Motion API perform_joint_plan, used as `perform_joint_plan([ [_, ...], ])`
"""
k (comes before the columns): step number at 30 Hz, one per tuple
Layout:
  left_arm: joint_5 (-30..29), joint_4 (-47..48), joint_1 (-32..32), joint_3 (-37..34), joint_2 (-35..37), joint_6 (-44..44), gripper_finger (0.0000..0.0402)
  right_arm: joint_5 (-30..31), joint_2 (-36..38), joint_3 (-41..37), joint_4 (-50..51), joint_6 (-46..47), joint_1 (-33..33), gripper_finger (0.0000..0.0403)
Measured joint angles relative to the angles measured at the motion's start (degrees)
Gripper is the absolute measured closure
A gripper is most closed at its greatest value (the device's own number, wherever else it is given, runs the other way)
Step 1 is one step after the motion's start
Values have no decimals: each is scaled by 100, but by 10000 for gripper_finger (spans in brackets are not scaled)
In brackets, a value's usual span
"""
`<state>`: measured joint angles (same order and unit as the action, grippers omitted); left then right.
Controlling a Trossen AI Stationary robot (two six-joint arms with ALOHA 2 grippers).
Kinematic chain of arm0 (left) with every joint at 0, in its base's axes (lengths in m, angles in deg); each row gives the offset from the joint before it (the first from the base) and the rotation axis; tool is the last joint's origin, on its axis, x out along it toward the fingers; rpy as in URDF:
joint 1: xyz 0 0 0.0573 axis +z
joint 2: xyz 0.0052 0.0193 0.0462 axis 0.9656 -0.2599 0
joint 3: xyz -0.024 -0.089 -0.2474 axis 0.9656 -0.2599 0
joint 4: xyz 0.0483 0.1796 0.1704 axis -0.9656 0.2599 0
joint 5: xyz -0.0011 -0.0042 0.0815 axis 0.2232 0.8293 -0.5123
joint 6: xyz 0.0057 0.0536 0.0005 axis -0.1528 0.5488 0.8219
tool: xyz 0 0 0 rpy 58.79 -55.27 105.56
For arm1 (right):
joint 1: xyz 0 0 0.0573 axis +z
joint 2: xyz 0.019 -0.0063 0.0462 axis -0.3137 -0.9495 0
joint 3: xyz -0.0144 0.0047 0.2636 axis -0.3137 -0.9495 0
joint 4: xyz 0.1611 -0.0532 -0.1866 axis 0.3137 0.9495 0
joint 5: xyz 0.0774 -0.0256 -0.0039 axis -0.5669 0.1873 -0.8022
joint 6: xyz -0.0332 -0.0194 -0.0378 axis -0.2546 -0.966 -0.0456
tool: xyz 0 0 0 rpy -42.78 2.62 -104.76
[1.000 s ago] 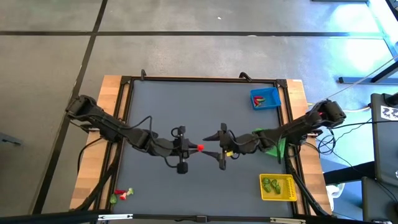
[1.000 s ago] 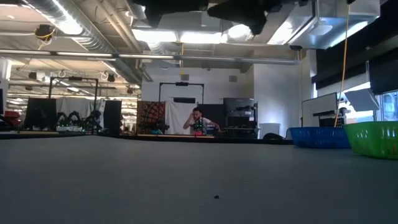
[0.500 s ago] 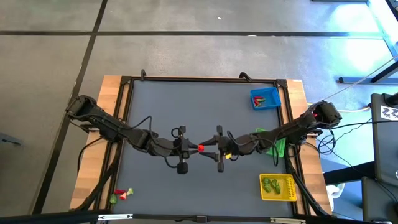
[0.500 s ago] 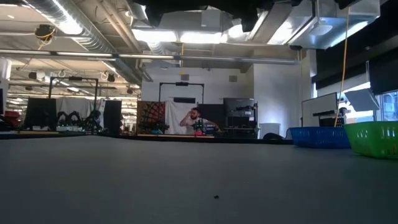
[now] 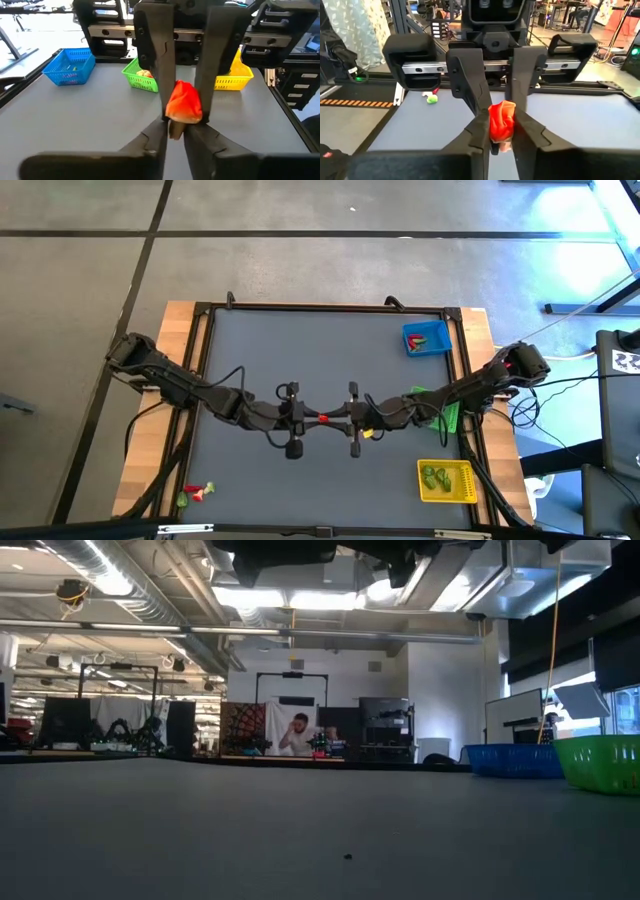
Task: Sort produce into baskets
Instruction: Put the red mushroom into the green basket
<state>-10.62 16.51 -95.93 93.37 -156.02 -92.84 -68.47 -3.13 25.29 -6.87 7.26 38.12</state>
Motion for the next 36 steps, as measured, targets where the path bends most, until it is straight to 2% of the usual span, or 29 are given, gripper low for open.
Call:
perform_joint_plan([
  [5, -21, -26, 8, 0, 0, -50, 288, -19, 319, 2, 576, -3, 7, 342],
  [12, -22, 149, -8, 0, 0, -52, 247, -8, 1394, 0, 2931, 740, 7, 341],
  [21, -22, 273, 4, 0, 0, -169, 245, 20, 2546, 0, 6779, 2963, 7, 341],
  [29, -22, 278, 10, 0, 0, -71, 245, -72, 2590, -1, 9503, 5300, 7, 340],
  [32, -22, 284, 39, 0, 0, -55, 245, -102, 2518, -147, 9823, 5775, 7, 340],
  [36, -22, 304, 76, 0, 0, -78, 244, -220, 2516, -689, 9430, 6041, 4, 340],
])
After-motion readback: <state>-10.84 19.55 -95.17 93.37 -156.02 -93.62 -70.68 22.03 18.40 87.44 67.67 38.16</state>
